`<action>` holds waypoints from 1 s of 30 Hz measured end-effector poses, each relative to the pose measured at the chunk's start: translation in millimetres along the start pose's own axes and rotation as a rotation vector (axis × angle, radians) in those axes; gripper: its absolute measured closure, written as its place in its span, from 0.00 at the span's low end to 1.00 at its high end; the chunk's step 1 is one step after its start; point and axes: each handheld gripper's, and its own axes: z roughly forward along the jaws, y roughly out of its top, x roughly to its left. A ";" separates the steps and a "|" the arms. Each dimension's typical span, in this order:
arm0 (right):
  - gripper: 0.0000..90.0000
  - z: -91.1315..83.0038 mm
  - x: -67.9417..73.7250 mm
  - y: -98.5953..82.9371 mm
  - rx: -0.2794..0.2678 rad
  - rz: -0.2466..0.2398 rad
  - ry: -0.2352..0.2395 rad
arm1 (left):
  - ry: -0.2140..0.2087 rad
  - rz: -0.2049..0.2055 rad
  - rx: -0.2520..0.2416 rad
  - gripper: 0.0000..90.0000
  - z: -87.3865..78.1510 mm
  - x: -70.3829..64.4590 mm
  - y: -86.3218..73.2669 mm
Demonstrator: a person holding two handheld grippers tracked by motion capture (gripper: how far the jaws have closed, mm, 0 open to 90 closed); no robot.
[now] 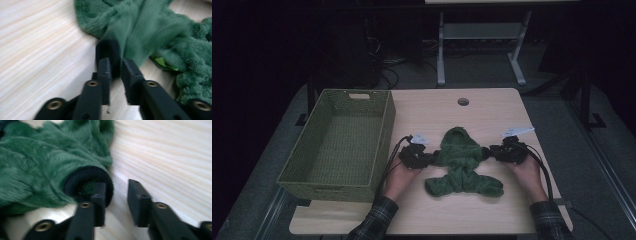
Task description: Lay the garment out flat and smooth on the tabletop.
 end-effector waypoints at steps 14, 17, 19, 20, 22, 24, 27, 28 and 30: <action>0.60 -52.4 2.7 -2.3 -0.080 -0.043 0.033 | 0.014 0.015 -0.045 0.65 -21.8 1.6 13.2; 0.56 -56.6 3.9 -3.4 -0.070 -0.042 0.042 | 0.016 0.012 -0.049 0.64 -22.4 2.3 15.3; 0.56 -58.7 3.6 -4.9 -0.070 -0.046 0.043 | 0.020 0.017 -0.058 0.64 -23.8 3.0 17.6; 0.56 -60.7 3.1 -5.4 -0.072 -0.049 0.040 | 0.023 0.015 -0.062 0.64 -24.5 3.4 19.0; 0.58 -65.7 1.9 -2.7 -0.091 -0.049 0.042 | 0.027 0.017 -0.064 0.62 -24.1 6.3 25.3; 0.59 -66.2 1.6 -0.2 -0.092 -0.052 0.040 | 0.028 0.013 -0.065 0.62 -22.9 7.2 28.0; 0.60 -62.4 0.4 9.4 -0.101 -0.047 0.045 | 0.029 0.008 -0.066 0.60 -18.4 11.7 37.5; 0.60 -59.6 0.3 13.4 -0.098 -0.047 0.043 | 0.029 0.012 -0.067 0.60 -16.5 13.9 40.5; 0.61 -48.3 -1.0 26.2 -0.085 -0.055 0.048 | 0.025 0.003 -0.067 0.59 -10.8 17.8 46.4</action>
